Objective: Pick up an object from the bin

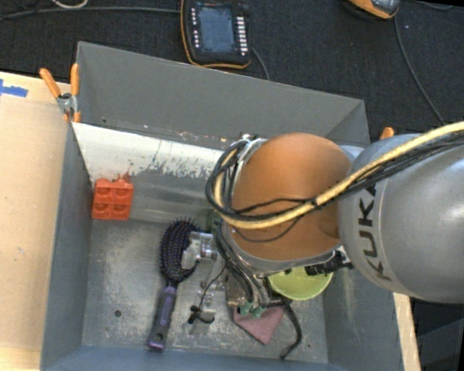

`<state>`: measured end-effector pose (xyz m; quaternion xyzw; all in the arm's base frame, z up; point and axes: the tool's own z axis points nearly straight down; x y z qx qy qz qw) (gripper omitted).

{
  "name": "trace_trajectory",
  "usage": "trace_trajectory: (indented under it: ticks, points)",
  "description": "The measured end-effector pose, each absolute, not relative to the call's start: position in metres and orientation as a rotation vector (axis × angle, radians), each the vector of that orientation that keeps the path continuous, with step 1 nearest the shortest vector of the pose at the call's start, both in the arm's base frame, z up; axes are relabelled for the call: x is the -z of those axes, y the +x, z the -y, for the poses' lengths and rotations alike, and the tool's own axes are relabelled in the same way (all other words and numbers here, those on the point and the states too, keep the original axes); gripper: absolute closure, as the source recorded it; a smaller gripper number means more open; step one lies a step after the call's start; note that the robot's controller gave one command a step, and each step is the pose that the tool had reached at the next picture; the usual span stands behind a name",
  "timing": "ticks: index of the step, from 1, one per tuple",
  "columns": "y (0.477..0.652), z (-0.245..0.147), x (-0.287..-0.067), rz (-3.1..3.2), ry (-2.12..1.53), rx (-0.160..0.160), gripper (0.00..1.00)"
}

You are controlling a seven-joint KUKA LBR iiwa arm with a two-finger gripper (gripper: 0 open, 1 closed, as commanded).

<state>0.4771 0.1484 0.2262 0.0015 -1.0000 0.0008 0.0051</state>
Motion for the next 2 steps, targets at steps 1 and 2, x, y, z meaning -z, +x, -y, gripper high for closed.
trace_trajectory:
  ticks: [1,2]
  points:
    - [0.479,-0.147,-0.230,3.139,-0.004,0.000,0.00]
    - [0.494,-0.136,-0.150,3.110,0.425,0.001,0.00]
